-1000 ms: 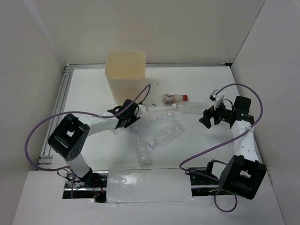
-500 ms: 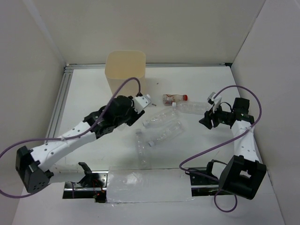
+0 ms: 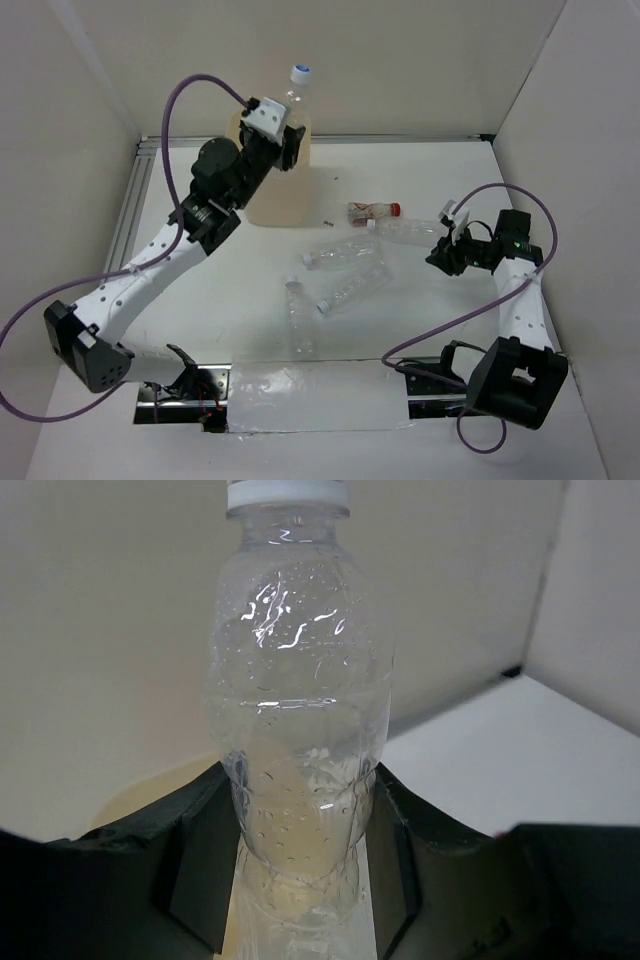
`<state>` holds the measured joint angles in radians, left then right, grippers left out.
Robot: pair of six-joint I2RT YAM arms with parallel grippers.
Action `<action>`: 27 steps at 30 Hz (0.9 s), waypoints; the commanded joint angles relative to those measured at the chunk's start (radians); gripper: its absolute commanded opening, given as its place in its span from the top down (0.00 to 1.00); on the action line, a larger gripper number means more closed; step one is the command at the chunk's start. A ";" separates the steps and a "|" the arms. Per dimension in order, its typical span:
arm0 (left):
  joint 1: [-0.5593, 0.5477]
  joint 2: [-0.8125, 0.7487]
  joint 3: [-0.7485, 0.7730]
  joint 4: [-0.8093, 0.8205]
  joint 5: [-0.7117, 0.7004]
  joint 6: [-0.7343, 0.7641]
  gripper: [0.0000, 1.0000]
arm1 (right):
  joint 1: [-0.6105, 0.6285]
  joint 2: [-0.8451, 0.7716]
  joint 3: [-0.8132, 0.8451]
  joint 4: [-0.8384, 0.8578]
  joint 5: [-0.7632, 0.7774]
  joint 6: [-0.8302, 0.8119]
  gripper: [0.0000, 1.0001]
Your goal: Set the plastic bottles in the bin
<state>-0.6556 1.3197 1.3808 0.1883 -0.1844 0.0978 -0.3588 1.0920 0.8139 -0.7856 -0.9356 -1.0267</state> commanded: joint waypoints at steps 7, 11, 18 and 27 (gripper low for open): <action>0.221 0.260 0.164 0.278 -0.161 -0.132 0.46 | 0.015 -0.176 -0.027 -0.046 0.015 -0.085 0.33; 0.255 0.320 0.150 0.296 -0.161 -0.132 0.10 | 0.024 -0.185 -0.018 -0.102 -0.029 -0.226 0.06; 0.243 0.277 0.176 0.226 -0.096 -0.141 0.00 | 0.128 -0.114 0.001 -0.182 -0.094 -0.486 0.01; 0.107 -0.140 -0.095 -0.287 0.011 -0.358 0.00 | 0.601 -0.072 -0.061 0.153 0.188 -0.378 0.01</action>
<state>-0.5301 1.3132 1.3712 0.0898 -0.2222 -0.1101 0.1818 1.0138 0.7605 -0.7784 -0.8436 -1.4212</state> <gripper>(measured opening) 1.000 0.991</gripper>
